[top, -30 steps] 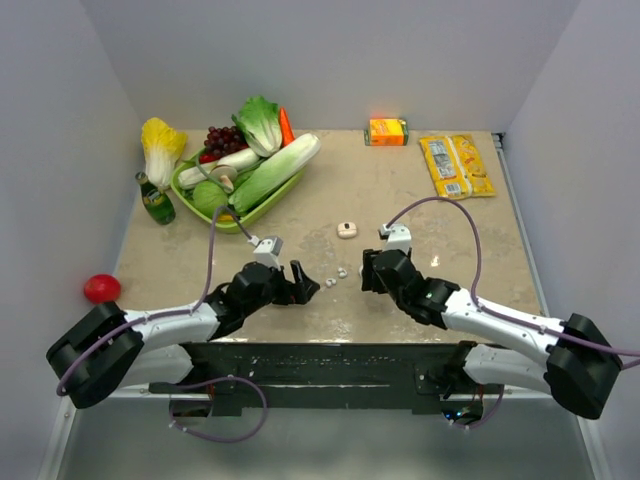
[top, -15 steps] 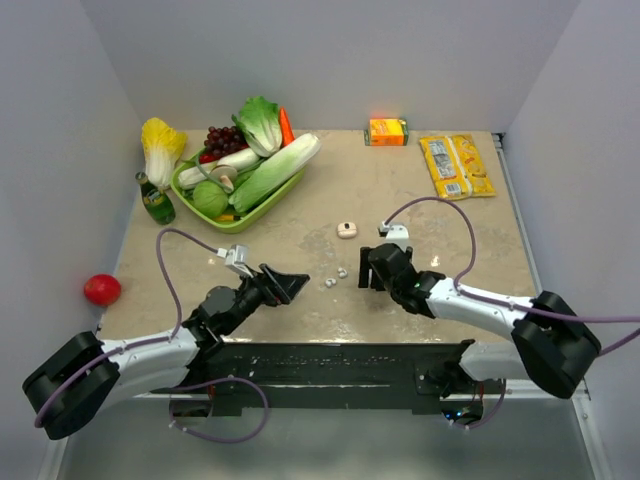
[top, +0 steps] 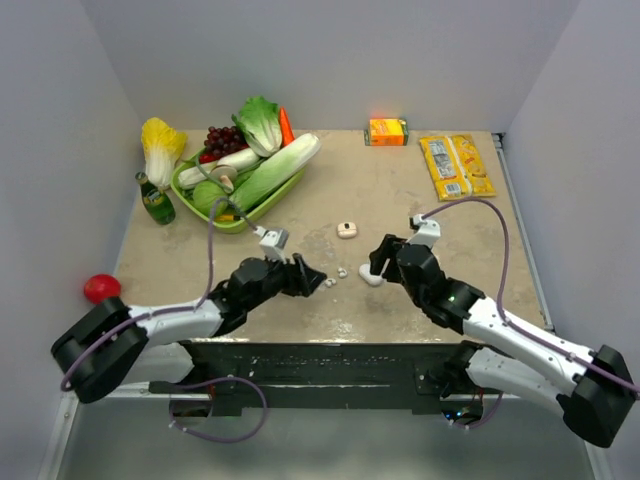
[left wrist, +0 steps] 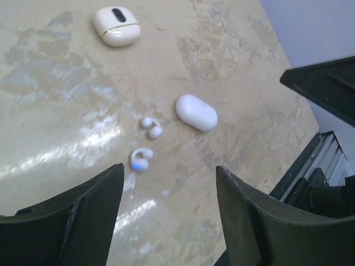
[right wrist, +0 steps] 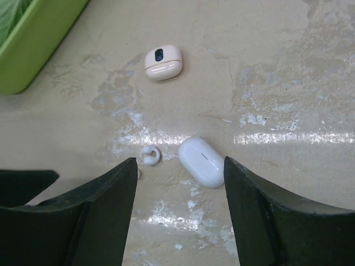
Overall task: Insert the wireless bluetooth earbuds into the charging case
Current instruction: Pick up the charging case at the center of the board.
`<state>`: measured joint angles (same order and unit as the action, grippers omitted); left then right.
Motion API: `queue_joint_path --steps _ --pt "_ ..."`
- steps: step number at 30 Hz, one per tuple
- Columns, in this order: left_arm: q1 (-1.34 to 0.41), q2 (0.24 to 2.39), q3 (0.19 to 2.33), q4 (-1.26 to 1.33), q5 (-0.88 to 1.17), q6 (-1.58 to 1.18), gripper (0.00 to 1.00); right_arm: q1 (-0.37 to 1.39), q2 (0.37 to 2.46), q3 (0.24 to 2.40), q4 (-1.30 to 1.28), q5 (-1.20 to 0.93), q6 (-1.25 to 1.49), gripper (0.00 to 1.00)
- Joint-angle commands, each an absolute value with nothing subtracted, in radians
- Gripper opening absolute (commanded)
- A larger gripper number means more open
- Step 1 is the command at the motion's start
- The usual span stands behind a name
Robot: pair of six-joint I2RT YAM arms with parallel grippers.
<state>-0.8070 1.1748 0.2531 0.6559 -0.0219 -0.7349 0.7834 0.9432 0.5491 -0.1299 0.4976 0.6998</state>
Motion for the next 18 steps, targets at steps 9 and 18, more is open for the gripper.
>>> queue_joint_path --steps 9,18 --pt "-0.957 1.575 0.767 0.353 -0.104 -0.482 1.00 0.779 0.641 0.586 -0.322 0.497 0.698 0.73" --pt "-0.957 1.499 0.664 0.376 -0.199 -0.572 0.72 0.776 0.787 0.503 -0.240 0.563 0.735 0.35"
